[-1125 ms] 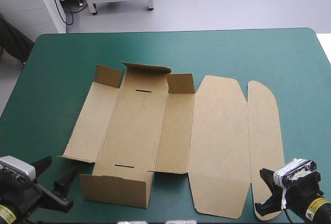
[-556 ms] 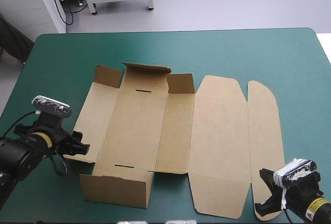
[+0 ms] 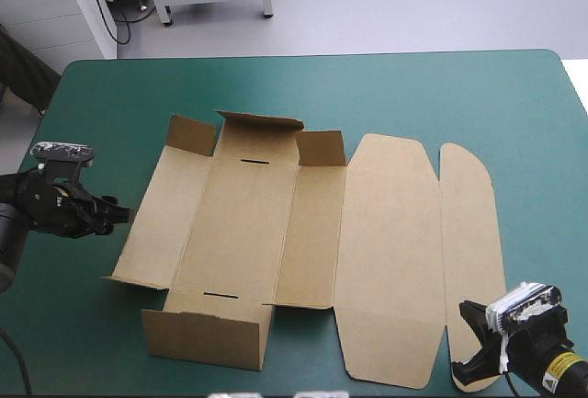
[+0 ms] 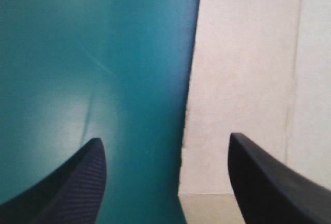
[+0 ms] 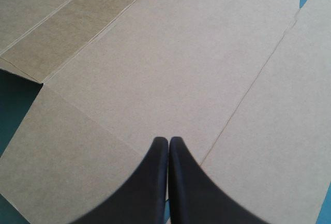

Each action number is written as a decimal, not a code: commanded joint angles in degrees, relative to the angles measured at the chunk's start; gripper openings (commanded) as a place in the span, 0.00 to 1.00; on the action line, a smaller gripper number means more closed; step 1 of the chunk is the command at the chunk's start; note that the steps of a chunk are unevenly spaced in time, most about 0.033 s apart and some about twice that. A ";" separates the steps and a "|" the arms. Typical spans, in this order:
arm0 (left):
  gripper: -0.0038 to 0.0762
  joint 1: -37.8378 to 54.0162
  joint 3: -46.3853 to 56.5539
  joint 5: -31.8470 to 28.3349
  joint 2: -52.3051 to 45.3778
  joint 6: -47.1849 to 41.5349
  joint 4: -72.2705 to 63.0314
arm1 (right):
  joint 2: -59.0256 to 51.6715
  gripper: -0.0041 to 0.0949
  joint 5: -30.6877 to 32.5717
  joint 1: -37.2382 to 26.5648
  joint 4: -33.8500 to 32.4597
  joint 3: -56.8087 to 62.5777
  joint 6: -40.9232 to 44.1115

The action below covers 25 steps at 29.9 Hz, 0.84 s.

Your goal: Fold the box

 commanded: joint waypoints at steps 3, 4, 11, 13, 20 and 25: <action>0.64 11.88 -2.02 1.64 5.15 16.67 -20.32 | 0.45 0.03 -3.95 -0.35 0.31 -1.39 -0.54; 0.64 13.11 -2.02 2.06 6.46 18.04 -21.78 | 0.45 0.03 -3.95 -0.35 0.31 -1.39 -0.54; 0.64 14.70 -2.02 4.63 14.85 25.90 -28.01 | 0.45 0.03 -3.95 -0.35 0.31 -1.39 -0.54; 0.64 14.70 -2.02 5.52 16.93 29.68 -30.71 | 0.45 0.03 -3.95 -0.35 0.31 -1.39 -0.54; 0.64 14.58 -2.02 5.73 22.00 34.58 -33.68 | 0.45 0.03 -3.95 -0.35 0.31 -1.39 -0.54; 0.64 14.58 -2.02 6.09 24.75 35.15 -33.79 | 0.45 0.03 -3.95 -0.35 0.31 -1.39 -0.54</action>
